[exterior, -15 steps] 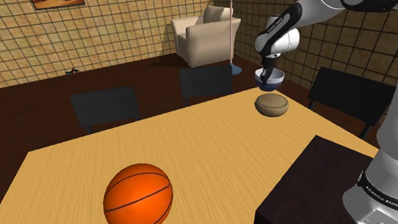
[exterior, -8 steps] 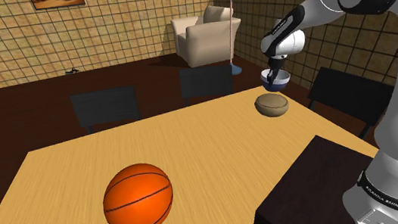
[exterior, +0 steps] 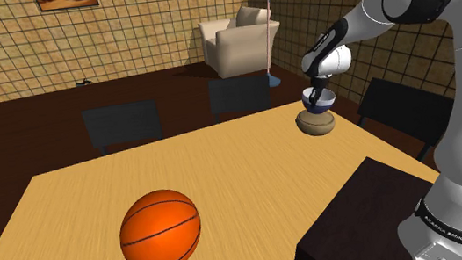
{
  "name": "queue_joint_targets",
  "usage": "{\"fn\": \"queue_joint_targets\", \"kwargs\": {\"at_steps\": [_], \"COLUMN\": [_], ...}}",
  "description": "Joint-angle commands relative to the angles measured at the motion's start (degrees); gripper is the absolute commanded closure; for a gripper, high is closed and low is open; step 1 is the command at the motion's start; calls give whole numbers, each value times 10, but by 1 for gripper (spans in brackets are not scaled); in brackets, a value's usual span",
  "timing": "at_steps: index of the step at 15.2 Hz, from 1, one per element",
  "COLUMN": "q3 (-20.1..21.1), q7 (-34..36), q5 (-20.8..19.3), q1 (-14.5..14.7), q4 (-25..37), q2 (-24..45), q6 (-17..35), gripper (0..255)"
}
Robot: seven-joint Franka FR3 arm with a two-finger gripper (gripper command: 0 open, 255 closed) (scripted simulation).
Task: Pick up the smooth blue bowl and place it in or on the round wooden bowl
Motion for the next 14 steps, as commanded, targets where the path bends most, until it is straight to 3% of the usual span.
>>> {"fn": "queue_joint_targets", "kwargs": {"at_steps": [1, 5, 13, 14], "q3": [2, 7, 7, 7], "q7": [-2, -7, -7, -7], "q5": [3, 10, 10, 10], "q1": [-1, -5, -5, -5], "q4": [-1, 0, 0, 0], "q2": [11, 35, 35, 35], "q6": [12, 36, 36, 36], "gripper": [255, 255, 255, 0]}}
